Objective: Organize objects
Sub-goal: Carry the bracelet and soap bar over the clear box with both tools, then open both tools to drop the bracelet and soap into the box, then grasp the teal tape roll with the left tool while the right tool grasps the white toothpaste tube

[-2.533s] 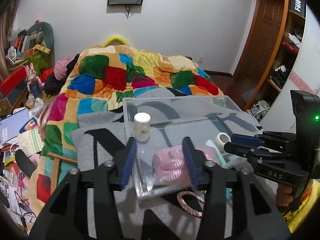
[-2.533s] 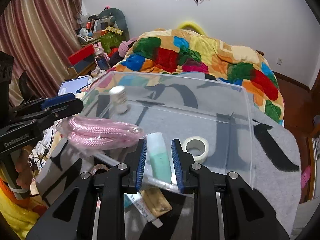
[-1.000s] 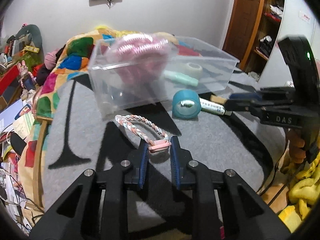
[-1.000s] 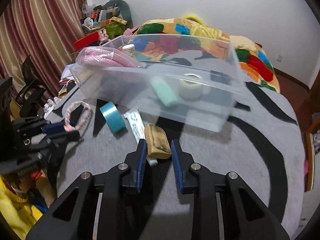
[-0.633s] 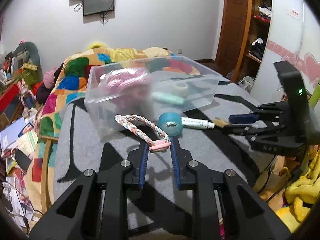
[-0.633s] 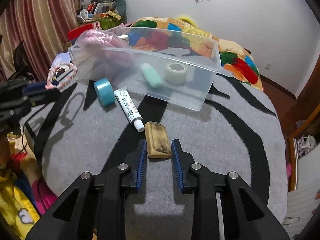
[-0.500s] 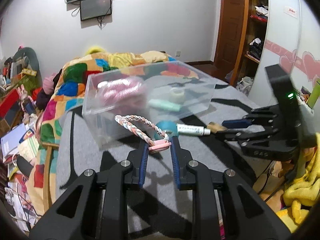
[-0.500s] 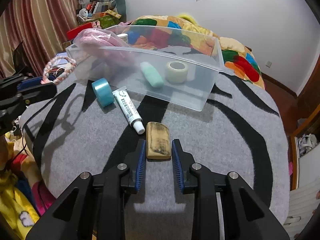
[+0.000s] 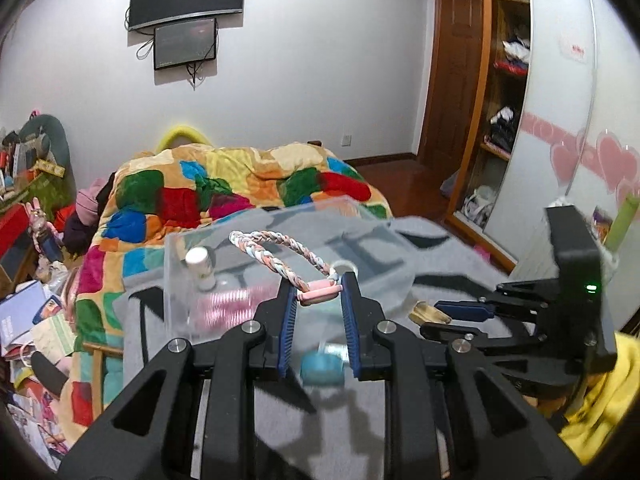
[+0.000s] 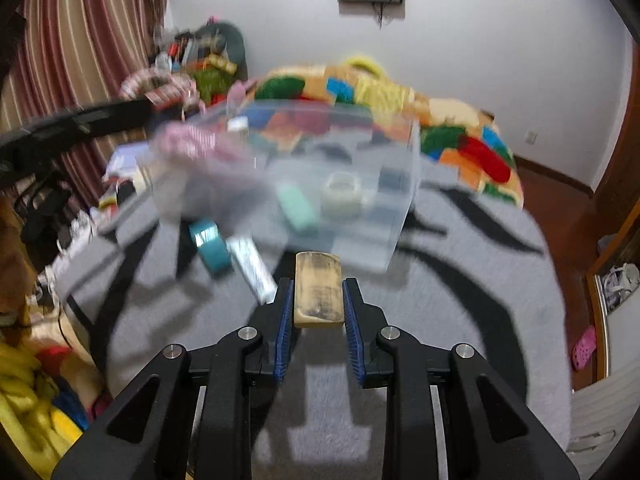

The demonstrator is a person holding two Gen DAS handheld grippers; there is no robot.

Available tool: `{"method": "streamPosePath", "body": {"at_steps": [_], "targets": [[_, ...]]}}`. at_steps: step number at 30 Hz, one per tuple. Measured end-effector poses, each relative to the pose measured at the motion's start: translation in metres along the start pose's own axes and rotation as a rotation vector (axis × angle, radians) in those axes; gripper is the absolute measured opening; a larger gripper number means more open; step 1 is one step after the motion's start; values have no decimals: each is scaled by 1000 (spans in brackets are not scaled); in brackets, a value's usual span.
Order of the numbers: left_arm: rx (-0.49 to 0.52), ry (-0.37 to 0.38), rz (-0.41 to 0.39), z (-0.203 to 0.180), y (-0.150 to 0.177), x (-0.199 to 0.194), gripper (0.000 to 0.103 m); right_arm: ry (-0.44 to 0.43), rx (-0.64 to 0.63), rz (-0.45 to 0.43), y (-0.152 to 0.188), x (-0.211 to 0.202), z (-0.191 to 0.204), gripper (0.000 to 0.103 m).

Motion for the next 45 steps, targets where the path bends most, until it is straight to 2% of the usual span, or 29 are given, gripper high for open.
{"method": "streamPosePath", "body": {"at_steps": [3,6,11,15,18,24,30,32,36,40,45], "targets": [[-20,11,4,3,-12,9,22,-3,33,-66,-22,-14,-5,22],[-42,37,39,6,-17,27,22,-4,58,-93,-43,-14,-8,22],[-68,44,166,13,-14,66,22,-1,95,-58,-68,10,-12,22],[-68,41,207,15,-9,76,22,-17,114,-13,-73,31,-15,22],[-68,40,203,15,-8,72,23,-20,122,4,-71,37,-16,22],[-41,17,161,9,-6,53,32,-8,104,-18,-67,25,-15,25],[-1,-14,110,1,9,29,45,-14,60,-35,-54,8,-7,26],[4,-23,102,0,17,24,46,-18,44,-35,-48,4,-4,26],[5,-14,136,2,37,26,46,-32,16,-22,-36,1,2,26],[-11,1,206,5,55,47,46,-52,-23,18,-22,11,15,26],[-52,79,276,1,66,71,46,-82,-70,92,-10,35,33,26]]}}
Point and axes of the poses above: each gripper's, at about its wrist camera, not at the fingertips, and x roughly the way its jaws point, z to its left, y to its underside, the point moved 5 cm from there along x, roughly the way its jaws point, and after that the axes turned 7 degrees about z, right-handed, at the moved point
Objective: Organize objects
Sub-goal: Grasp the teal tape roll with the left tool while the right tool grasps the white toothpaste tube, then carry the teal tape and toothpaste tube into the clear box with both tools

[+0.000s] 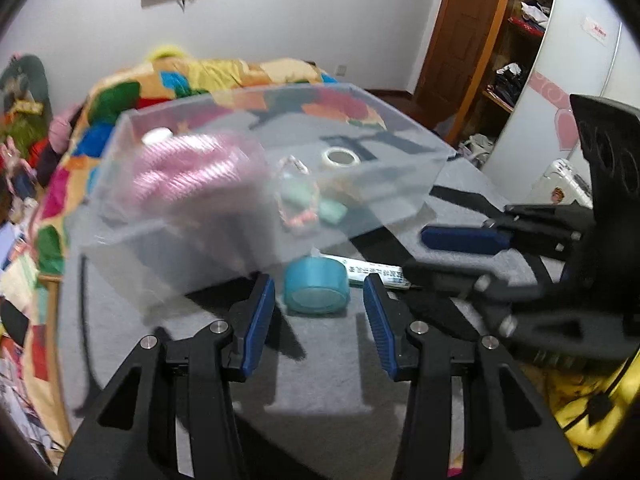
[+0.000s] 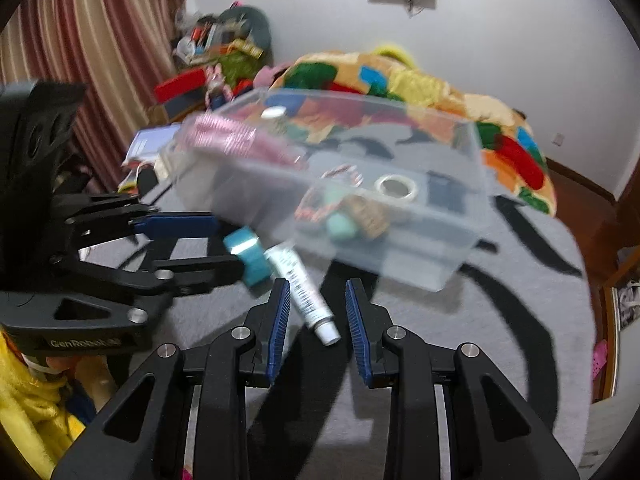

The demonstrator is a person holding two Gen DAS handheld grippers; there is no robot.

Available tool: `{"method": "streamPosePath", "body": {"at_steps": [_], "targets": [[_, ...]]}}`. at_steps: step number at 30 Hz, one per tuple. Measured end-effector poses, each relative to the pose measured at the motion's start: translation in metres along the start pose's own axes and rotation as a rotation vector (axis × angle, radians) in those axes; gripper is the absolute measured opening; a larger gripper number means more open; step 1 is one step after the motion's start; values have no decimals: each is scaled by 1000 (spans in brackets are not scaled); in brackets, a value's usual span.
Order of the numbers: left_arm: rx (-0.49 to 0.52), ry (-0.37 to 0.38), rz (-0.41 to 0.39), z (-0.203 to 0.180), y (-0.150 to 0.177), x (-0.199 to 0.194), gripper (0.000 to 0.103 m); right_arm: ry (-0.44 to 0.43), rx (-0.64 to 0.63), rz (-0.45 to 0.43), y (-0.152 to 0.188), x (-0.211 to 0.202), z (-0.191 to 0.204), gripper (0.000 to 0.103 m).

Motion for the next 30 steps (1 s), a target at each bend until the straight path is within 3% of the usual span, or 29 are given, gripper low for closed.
{"method": "streamPosePath", "body": {"at_steps": [3,8,15,22,30], "targets": [[-10,-10,18,2,-1,10,43,-7,-1,37,4,15,2,26],[-63,50,36,10,1,19,38,-38,40,71,9,31,-3,26],[-56,16,-38,10,3,-1,38,-45,22,23,14,17,3,15],[-59,-13,-112,11,1,-29,38,0,-13,-52,17,-12,13,14],[-48,-49,-211,9,-10,-64,38,-7,-16,-164,5,-54,18,14]]}}
Point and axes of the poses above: each gripper's, at about its wrist camera, not at the fingertips, and x roughly the way its jaws point, z to its left, y to its underside, the point moved 5 cm from there along x, roughly the way its jaws point, and after that the axes turned 7 degrees about z, right-handed, at the moved point
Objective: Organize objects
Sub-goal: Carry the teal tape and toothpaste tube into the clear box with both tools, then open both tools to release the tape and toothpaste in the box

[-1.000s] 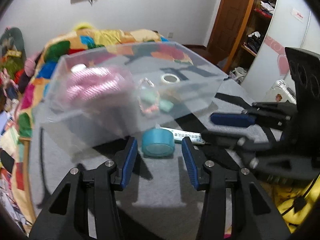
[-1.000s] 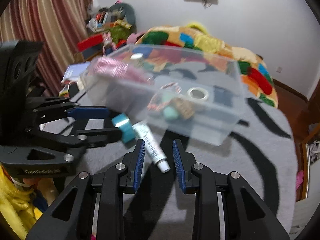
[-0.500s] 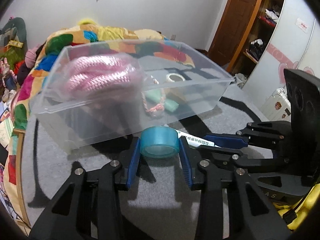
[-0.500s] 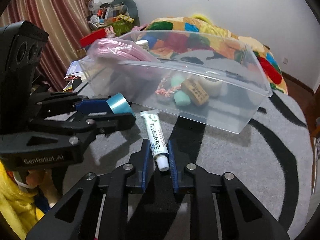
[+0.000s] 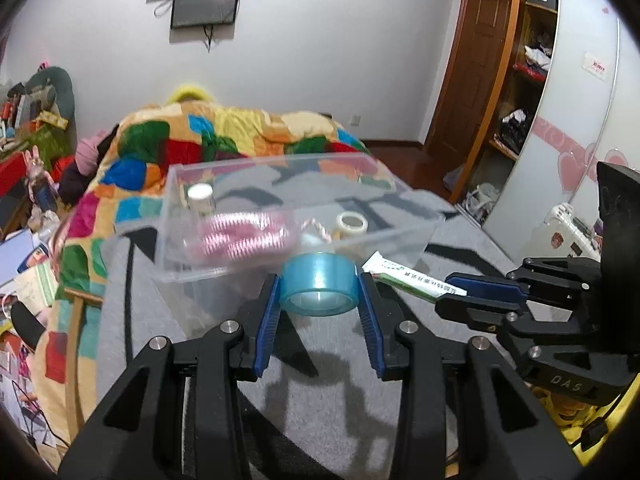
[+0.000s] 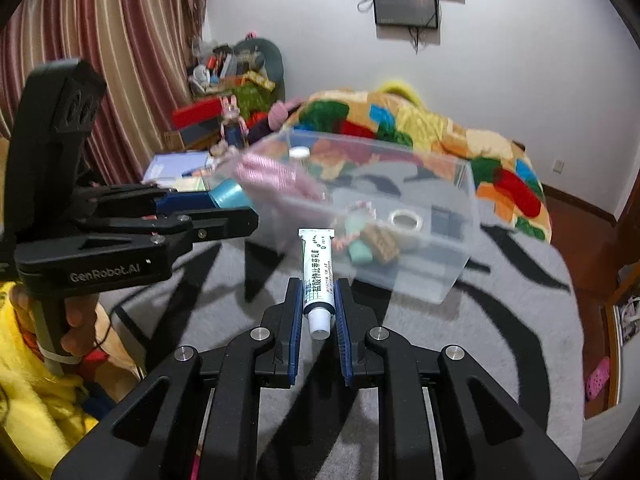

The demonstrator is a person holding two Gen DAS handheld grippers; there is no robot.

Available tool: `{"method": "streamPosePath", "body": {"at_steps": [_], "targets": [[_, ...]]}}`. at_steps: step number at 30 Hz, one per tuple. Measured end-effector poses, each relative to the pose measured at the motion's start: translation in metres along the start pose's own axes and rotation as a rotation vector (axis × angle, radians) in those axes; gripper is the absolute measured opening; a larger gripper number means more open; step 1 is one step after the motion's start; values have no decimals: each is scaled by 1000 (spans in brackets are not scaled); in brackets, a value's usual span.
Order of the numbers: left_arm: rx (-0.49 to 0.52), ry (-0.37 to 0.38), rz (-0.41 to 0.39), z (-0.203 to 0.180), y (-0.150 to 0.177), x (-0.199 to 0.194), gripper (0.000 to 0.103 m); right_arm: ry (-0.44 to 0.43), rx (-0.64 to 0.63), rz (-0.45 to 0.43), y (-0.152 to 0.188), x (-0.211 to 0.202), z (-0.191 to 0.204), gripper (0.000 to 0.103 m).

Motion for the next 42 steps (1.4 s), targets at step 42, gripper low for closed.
{"method": "streamPosePath", "body": {"at_steps": [42], "targets": [[-7,-94,-47,9,-16,-1,58,95,82,-33,-38,14,-33,46]]}}
Point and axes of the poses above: each gripper's, at about its wrist camera, not at the fingertips, and x roughly the way its jaws point, z to its left, y to its underside, the point moved 5 cm from there along x, roughly the way its jaws point, and after that the axes turned 7 degrees about z, right-handed, at the moved point
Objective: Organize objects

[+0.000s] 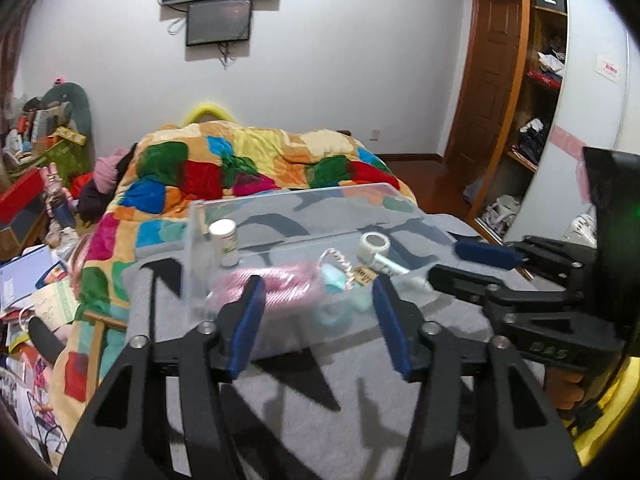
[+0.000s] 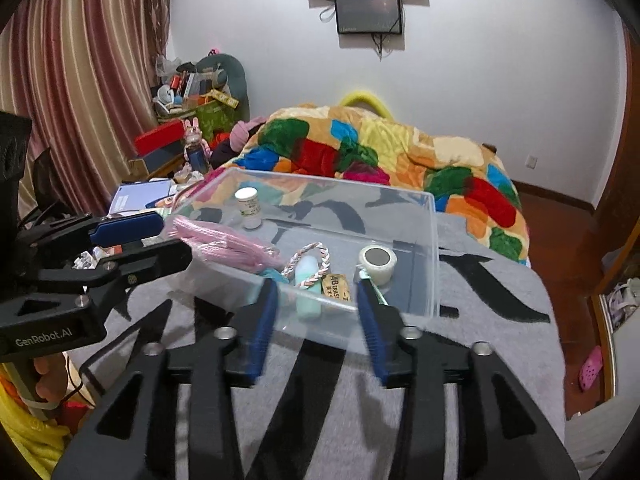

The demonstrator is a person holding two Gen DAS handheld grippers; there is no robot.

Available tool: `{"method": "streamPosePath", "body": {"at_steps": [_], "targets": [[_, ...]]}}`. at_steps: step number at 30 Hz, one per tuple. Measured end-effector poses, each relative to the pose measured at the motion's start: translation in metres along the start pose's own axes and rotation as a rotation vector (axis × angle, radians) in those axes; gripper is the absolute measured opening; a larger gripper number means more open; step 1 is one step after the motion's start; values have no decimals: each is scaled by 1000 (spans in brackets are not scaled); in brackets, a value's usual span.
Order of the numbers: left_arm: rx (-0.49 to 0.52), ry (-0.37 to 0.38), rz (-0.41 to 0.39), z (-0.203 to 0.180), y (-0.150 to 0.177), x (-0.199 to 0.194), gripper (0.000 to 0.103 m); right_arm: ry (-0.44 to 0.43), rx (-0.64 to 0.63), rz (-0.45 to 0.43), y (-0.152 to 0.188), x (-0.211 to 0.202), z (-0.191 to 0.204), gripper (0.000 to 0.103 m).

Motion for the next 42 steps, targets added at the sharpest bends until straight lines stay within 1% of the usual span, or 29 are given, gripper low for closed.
{"method": "streamPosePath", "body": {"at_steps": [1,2,3,4,6,8,9,10,13,17,19,22,42], "targets": [[-4,-6,-1,2,2,-1,59,5,-2,-11,2,-4,2,49],[-12,-12,-2,3,6,-2,59,11,-3,-25,4,-8,4,53],[-22,-16,-3,5,10,-2,63,17,-9,-36,7,-12,8,58],[-31,-18,-4,8,14,-3,66,25,-20,-44,9,-14,11,61],[-43,-38,-11,11,22,-3,70,45,-38,-64,14,-18,16,70],[-46,-69,-13,14,28,-2,71,62,-44,-82,19,-21,21,76],[-47,-81,-13,15,31,-3,71,64,-44,-86,21,-22,23,77],[-50,-88,-11,15,35,-2,71,64,-46,-88,24,-22,25,77],[-61,-80,-8,16,43,-2,72,74,-52,-83,32,-20,30,77],[-58,-80,-23,14,46,-6,73,73,-30,-68,36,-14,30,77],[-56,-76,-35,12,47,-10,77,73,-17,-67,39,-13,27,77],[-56,-74,-49,11,47,-11,80,73,0,-65,40,-12,23,77],[-35,-66,-42,2,50,-9,81,65,8,-69,41,-11,22,77]]}}
Point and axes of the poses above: each gripper's, at about its wrist camera, not at the fingertips, and x roughly the way its jaws point, z to its left, y to its underside, the point moved 5 cm from there along x, roughly the way its jaws point, and after that the axes turned 7 degrees about z, right-handed, at the moved point
